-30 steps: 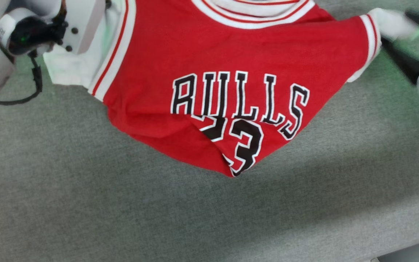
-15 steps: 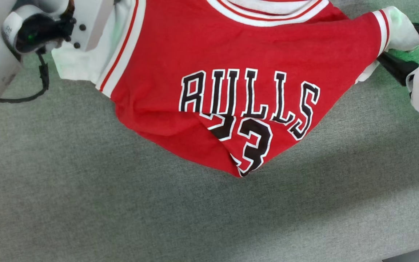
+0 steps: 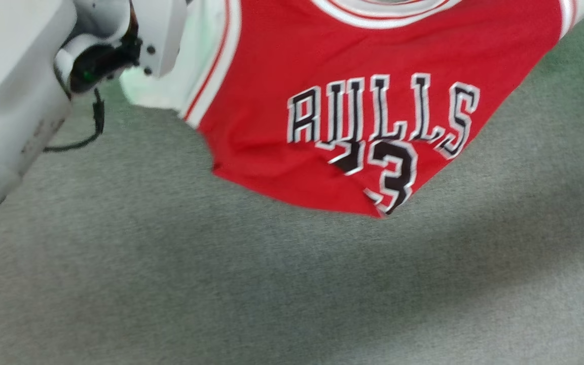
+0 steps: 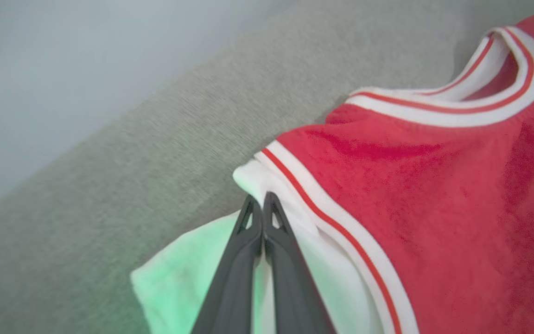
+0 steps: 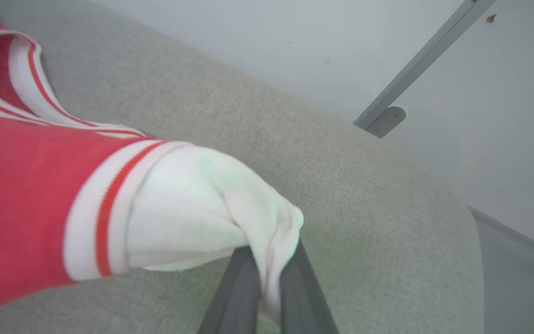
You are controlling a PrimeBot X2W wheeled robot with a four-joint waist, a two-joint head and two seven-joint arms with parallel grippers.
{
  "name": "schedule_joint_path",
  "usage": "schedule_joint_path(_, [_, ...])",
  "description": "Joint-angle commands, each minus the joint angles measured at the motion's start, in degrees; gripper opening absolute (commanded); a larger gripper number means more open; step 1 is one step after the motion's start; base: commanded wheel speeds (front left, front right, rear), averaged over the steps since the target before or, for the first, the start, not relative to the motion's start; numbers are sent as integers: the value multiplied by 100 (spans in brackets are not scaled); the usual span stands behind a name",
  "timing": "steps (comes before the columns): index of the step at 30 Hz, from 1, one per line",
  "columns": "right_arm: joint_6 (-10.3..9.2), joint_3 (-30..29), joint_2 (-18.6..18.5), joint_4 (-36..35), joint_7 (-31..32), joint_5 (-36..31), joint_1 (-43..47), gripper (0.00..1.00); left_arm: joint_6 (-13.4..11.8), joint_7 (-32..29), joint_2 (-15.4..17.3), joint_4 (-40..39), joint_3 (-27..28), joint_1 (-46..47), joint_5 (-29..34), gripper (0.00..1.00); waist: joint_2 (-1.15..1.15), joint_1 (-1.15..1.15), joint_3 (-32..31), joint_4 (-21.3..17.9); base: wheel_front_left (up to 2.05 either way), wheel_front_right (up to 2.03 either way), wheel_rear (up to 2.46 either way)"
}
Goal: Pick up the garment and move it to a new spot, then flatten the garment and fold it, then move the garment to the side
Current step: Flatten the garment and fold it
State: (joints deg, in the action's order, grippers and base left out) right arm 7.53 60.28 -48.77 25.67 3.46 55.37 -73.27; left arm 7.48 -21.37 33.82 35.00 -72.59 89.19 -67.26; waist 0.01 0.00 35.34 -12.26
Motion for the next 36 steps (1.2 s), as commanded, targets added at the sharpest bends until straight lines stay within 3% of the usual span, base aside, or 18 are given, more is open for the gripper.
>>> schedule_joint_path(1, [-8, -74, -30, 113, -78, -98, -164, 0, -9, 393, -24, 159, 113, 99, 24, 0, -1, 0, -234, 281, 0, 0, 0])
schedule_joint_path(9, [-8, -472, 286, 769, -250, -358, -985, 0, -10, 2114, -391, 1165, 724, 523, -80, 0, -1, 0, -277, 718, 0, 0, 0])
schedule_joint_path(16, [-10, -1156, 1002, 2042, -776, -938, -2404, 0, -248, 3292, -817, 2195, 1331, 1488, -122, 0, -1, 0, -49, 902, 0, 0, 0])
schedule_joint_path(21, [-10, -1726, 1393, 3028, -1452, -1359, -3360, 0, -358, 3641, -961, 2463, 1933, 2232, -165, 0, -1, 0, -17, 1006, 0, 0, 0])
schedule_joint_path(23, [-10, -1975, 1612, 3607, -1701, -1605, -3737, 0, -370, 3661, -971, 2240, 2660, 2465, 6, 0, -1, 0, -80, 1062, 0, 0, 0])
schedule_joint_path(29, [-10, -1823, 1856, 3891, -1797, -1717, -3290, 0, -187, 3648, -995, 1990, 3225, 1742, 573, 0, -1, 0, -335, 1068, 0, 0, 0])
schedule_joint_path(33, [-10, -1548, 1820, 3574, -1824, -1509, -2579, 0, -37, 3650, -900, 1802, 3244, 792, 712, 0, -1, 0, -501, 1017, 0, 0, 0])
schedule_joint_path(36, [-10, -1211, 1634, 3098, -1825, -1285, -1809, 0, -4, 3648, -823, 1436, 3187, -217, 457, 0, -1, 0, -646, 992, 0, 0, 0])
